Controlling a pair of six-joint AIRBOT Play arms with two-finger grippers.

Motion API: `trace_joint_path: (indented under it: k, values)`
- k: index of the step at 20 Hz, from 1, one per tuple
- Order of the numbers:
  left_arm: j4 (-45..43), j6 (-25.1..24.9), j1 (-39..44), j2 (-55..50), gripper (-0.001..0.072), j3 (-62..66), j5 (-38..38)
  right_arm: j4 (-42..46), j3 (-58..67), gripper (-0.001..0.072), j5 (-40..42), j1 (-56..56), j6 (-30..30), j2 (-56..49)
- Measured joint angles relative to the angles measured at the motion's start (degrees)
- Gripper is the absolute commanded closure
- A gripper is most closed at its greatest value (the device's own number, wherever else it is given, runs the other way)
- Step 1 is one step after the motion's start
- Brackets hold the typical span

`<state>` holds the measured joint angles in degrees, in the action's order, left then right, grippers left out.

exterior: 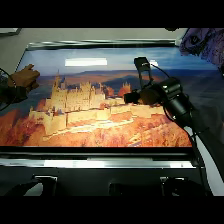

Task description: Fold the clothes and pants, and hang the long-sleeved shirts on hangers.

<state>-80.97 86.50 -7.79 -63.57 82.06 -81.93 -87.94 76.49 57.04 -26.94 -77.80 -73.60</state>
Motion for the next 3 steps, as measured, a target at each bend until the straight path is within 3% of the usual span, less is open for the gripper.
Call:
trace_joint_path:
  k: [3]
  values:
    - [-0.02, 0.00, 0.00, 0.00, 0.0682, -0.02, -0.02, 0.04, -0.02, 0.0675, -0.02, -0.02, 0.00, 0.00]
